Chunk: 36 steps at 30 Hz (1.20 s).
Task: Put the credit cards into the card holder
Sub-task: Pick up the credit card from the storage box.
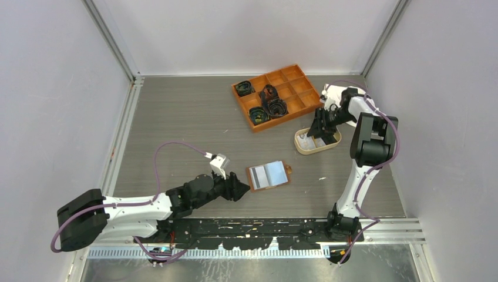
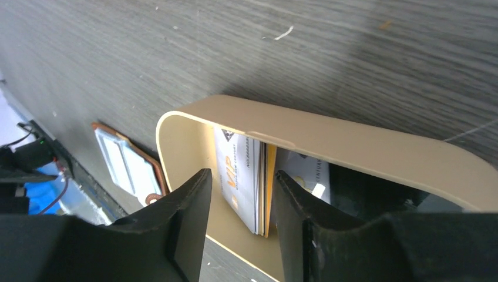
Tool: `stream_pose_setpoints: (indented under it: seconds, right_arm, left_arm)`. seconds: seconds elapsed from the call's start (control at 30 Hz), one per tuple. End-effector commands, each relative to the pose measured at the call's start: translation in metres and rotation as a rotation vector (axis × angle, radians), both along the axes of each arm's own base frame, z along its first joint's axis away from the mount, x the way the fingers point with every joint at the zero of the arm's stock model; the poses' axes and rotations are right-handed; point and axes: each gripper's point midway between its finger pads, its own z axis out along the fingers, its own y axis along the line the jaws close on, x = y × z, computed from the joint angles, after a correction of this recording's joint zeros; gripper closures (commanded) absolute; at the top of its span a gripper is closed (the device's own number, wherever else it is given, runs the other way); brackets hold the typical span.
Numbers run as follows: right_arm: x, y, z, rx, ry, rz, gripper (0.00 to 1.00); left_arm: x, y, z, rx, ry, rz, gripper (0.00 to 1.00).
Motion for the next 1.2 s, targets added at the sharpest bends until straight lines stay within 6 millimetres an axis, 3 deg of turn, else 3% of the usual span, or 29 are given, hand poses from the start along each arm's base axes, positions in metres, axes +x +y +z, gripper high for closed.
stream_pose_setpoints:
  seconds: [0.0,0.27,0.7,1.17]
  right_arm:
    - [-0.003,0.016,0.022,0.111,-0.013,0.054,0.53]
    - [-0.012,0.028,0.036,0.210,-0.014,0.094,0.56]
    - [-0.012,0.023,0.011,0.134,0.052,0.054,0.59]
    - [-0.014,0.032,-0.007,0.104,0.108,0.065,0.58]
  left_arm:
    - [0.004,-0.006,0.021,-0.080,-0.031,0.006,0.44]
    - [0.004,-0.005,0.023,-0.085,-0.033,0.007,0.44]
    - [0.004,-0.008,0.021,-0.084,-0.029,0.001,0.44]
    - [0.005,-0.010,0.022,-0.084,-0.029,-0.001,0.44]
